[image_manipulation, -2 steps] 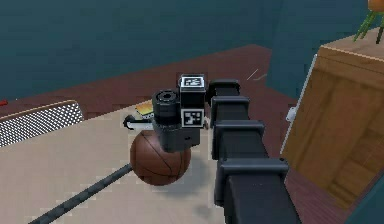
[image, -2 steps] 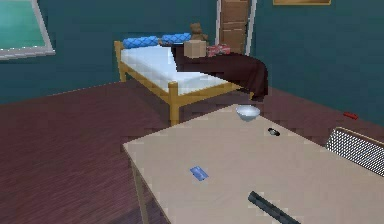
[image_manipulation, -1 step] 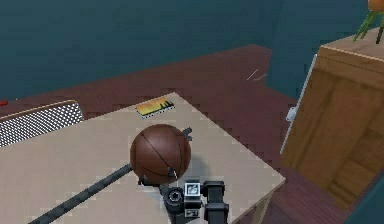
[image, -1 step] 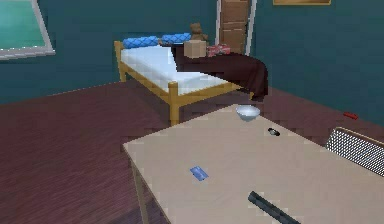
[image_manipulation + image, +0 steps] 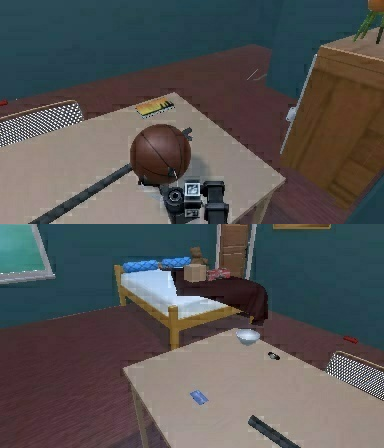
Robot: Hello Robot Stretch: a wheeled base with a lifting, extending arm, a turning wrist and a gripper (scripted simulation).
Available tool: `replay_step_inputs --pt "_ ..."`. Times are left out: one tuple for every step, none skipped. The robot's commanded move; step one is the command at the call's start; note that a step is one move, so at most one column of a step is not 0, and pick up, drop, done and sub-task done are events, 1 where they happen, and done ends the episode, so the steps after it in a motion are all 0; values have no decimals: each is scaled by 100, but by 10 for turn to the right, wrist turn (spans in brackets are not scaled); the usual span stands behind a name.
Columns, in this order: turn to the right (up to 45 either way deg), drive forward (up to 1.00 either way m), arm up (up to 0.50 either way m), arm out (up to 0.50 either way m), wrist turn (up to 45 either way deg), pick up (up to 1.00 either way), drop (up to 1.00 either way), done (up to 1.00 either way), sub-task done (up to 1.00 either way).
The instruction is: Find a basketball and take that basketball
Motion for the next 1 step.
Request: replay_step_inputs --pt "0 0 10 0 0 0 0 0 0"
